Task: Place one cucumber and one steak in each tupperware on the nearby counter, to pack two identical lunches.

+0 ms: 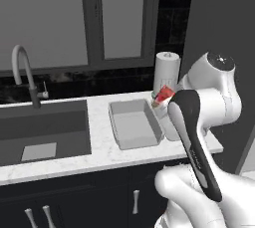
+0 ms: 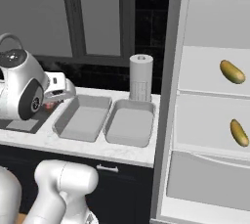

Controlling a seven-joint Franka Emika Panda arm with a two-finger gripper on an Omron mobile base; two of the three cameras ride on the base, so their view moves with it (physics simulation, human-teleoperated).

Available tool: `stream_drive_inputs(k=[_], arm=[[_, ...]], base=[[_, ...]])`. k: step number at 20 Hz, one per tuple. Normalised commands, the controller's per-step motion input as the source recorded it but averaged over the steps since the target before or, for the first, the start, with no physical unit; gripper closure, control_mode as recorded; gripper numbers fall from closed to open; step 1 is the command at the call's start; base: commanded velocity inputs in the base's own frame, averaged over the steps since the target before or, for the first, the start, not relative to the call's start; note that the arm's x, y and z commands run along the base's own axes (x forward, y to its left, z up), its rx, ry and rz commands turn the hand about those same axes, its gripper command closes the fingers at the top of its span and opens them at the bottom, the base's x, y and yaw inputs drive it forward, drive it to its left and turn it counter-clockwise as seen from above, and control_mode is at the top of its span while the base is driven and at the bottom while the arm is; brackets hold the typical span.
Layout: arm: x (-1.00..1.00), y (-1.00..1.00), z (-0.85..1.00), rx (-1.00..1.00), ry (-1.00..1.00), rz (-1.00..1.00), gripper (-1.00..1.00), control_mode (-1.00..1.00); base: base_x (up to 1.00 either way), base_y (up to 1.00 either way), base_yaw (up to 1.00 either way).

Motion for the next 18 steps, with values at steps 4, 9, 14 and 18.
stream_drive_inputs(k=[4,9,14,18], arm=[[1.0,0.27,-0.57,0.01,0.06,-0.09,1.0,-1.0],[0.95,-0.24,-0.89,0.09,0.13,-0.03,1.0,-1.0],[0.87,-0.05,-0.87,0.14,0.07,-0.01,1.0,-1.0],[0.97,0.25,-0.88,0.08,0.02,0.0,1.0,-1.0]], base=[[0.0,0.0,0.0],[0.0,0.0,0.0],[0.0,0.0,0.0],[0.0,0.0,0.0]])
